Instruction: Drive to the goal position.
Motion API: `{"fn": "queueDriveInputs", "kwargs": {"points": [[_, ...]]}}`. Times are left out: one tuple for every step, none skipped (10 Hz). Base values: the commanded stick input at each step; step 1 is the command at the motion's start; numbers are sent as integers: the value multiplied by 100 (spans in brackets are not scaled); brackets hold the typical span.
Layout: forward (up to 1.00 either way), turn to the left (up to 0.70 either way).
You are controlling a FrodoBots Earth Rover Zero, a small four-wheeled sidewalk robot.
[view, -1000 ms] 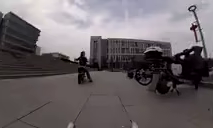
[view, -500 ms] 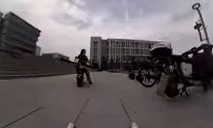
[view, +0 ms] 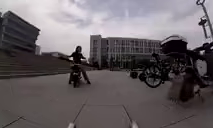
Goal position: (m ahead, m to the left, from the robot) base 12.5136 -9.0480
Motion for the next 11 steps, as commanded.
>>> {"fn": "queueDriveInputs", "kwargs": {"points": [[70, 18], [70, 0], [70, 0], [70, 0], [70, -27], [70, -27], [70, -16], [70, -5], [70, 0], [70, 0], [70, 0]]}}
